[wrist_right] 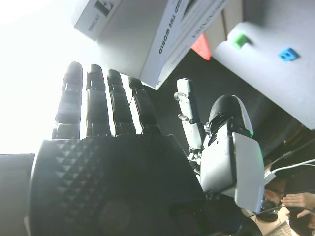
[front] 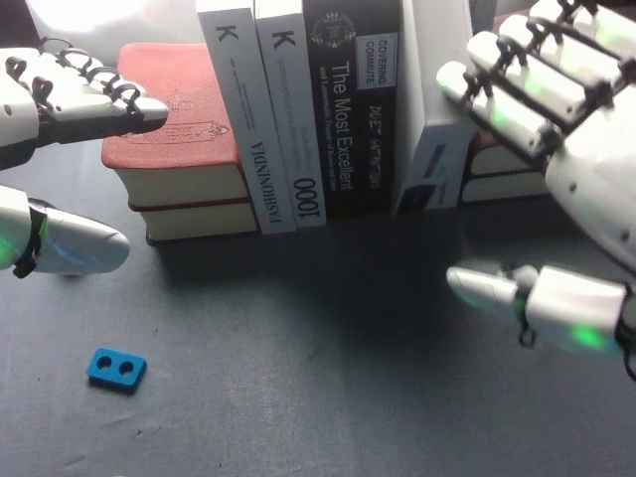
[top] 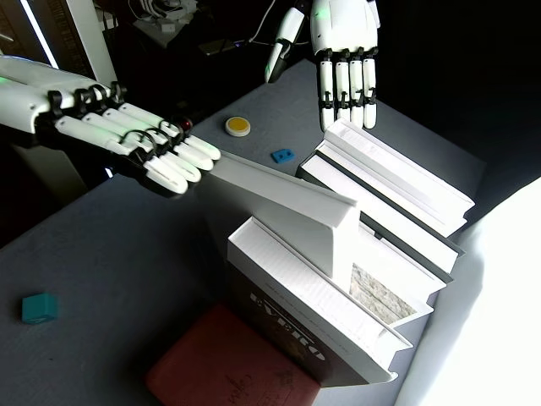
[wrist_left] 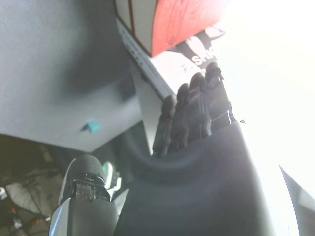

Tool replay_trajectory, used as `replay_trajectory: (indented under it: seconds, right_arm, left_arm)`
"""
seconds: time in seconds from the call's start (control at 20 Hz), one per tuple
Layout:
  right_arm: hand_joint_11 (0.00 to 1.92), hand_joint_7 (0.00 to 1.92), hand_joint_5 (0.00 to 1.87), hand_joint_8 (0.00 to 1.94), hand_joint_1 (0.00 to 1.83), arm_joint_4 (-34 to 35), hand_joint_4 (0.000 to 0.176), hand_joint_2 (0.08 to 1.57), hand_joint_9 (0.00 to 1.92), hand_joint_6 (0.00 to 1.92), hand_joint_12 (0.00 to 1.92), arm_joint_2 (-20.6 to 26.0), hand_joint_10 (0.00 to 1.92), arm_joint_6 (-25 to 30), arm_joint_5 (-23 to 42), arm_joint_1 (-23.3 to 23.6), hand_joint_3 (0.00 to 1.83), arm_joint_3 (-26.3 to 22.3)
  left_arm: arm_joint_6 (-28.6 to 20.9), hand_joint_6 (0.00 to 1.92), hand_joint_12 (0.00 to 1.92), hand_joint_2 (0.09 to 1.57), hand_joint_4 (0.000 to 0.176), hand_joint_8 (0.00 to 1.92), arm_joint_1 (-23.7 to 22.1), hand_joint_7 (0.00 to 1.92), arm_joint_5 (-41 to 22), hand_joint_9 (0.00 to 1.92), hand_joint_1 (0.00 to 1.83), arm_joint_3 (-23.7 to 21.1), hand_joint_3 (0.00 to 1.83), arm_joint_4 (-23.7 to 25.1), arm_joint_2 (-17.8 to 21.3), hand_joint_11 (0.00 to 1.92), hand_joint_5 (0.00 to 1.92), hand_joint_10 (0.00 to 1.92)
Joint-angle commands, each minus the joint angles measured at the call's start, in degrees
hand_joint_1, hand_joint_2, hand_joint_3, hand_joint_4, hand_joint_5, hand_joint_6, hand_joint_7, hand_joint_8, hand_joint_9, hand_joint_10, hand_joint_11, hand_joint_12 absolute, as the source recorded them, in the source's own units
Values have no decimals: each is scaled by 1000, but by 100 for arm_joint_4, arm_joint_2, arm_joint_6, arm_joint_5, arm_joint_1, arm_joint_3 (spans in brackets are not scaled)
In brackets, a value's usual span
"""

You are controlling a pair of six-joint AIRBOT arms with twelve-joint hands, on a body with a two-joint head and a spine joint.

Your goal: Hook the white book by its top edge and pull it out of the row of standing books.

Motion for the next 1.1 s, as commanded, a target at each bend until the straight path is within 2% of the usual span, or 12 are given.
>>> replay_trajectory:
  seconds: [0.0,0.15,0.2,0.35,0.4,0.55,0.6,0.8,1.05]
  right_arm:
    - [0,112,111,1,55,-190,0,1102,115,3,344,40,3,-31,240,-7,0,-55]
    - [0,126,122,3,54,-97,0,1122,124,3,347,121,3,-166,248,-175,3,-229]
    - [0,119,113,4,163,18,0,1119,122,4,330,147,3,-252,251,-198,0,-284]
    - [0,113,111,1,218,146,0,1129,115,2,349,185,0,-379,249,-333,2,-394]
    - [0,78,82,1,196,146,0,1145,80,0,287,190,0,-412,249,-421,5,-422]
    - [0,125,132,6,219,146,0,1146,121,5,389,197,6,-512,247,-690,0,-480]
    - [0,87,110,1,189,148,0,1152,96,1,339,197,1,-519,248,-769,2,-481]
    - [0,103,128,4,244,205,0,1146,115,5,399,192,3,-558,245,-944,0,-481]
    - [0,99,109,3,210,245,0,1148,105,2,350,147,1,-558,220,-1023,0,-446]
  left_arm:
    - [-6,1,0,1161,0,0,-82,0,327,0,0,-15,1,-114,19,0,3,0]
    - [-26,4,0,1161,0,4,-88,11,349,0,0,-4,1,-114,18,0,10,0]
    - [-26,0,0,1157,0,0,-87,0,326,0,0,5,0,-114,18,0,0,0]
    - [-72,0,0,1162,0,0,-105,0,317,0,0,15,1,-115,18,0,0,0]
    - [-81,0,0,1156,0,0,-106,0,337,0,0,15,0,-115,18,0,0,0]
    - [-89,0,0,1157,0,0,-108,0,334,0,0,17,0,-115,18,0,0,0]
    - [-89,0,0,1154,0,0,-112,0,335,0,0,20,0,-115,18,0,0,0]
    - [-105,0,0,1153,0,0,-115,0,338,0,0,34,0,-115,16,0,0,0]
    - [-105,0,0,1159,0,0,-115,0,337,0,0,36,1,-115,15,0,0,0]
